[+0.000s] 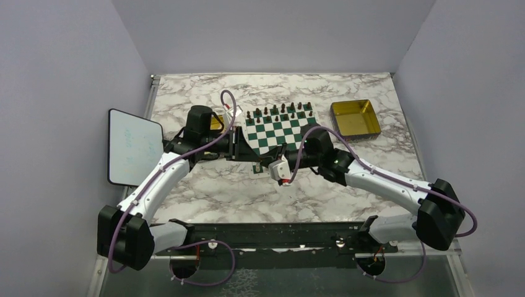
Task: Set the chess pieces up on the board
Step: Place the chess piece on the chessboard.
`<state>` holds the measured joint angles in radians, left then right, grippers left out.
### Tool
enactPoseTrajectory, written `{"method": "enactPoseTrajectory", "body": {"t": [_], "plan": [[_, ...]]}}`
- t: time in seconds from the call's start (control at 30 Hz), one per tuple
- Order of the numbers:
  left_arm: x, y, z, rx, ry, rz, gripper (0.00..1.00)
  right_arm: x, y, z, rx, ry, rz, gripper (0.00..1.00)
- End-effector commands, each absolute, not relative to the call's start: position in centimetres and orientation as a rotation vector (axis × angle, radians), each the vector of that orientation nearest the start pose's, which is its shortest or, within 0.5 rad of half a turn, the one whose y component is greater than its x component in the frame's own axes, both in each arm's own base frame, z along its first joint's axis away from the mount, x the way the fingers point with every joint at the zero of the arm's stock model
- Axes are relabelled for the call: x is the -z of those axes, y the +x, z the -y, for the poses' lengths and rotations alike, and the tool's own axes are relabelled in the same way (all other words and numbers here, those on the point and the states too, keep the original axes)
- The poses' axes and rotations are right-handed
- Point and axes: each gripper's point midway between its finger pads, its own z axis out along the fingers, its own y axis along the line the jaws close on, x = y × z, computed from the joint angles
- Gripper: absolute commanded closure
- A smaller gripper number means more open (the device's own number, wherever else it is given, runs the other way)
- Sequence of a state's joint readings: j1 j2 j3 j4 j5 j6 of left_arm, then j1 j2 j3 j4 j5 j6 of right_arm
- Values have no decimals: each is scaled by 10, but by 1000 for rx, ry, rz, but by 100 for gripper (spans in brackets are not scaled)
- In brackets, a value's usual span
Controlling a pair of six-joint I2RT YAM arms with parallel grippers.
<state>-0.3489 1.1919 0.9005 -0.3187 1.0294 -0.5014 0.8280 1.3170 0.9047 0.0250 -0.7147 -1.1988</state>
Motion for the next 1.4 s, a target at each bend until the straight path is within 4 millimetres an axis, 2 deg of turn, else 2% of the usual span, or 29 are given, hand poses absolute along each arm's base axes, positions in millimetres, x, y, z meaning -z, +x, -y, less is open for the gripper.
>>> {"method": "enactPoseTrajectory", "body": {"t": [0.0,0.07,0.13,0.23,0.3,0.4,0.47,0.6,0.7,0.93,1.37], "plan": [[-266,224,246,1497,480,-2093,59,-225,208,-361,-547,-1670,-714,99],[-272,230,243,1441,457,-2072,48,-226,208,-360,-595,-1603,-786,99],[-278,238,240,1376,424,-2050,42,-232,207,-359,-642,-1512,-841,99],[-287,249,232,1275,357,-2015,41,-240,214,-357,-729,-1325,-987,99],[-293,255,226,1211,317,-1988,41,-246,229,-355,-794,-1145,-1169,99],[-301,262,216,1120,288,-1940,42,-238,253,-356,-841,-926,-1481,99],[-306,264,211,1079,276,-1915,45,-237,257,-360,-898,-837,-1580,99],[-309,263,212,1086,280,-1915,51,-244,248,-371,-1063,-736,-1581,99],[-306,259,218,1151,282,-1946,59,-249,251,-374,-1086,-690,-1584,99],[-296,257,222,1194,247,-1994,60,-255,255,-374,-1080,-673,-1577,99],[-274,256,231,1280,220,-2083,63,-246,261,-375,-1060,-653,-1605,99]]}}
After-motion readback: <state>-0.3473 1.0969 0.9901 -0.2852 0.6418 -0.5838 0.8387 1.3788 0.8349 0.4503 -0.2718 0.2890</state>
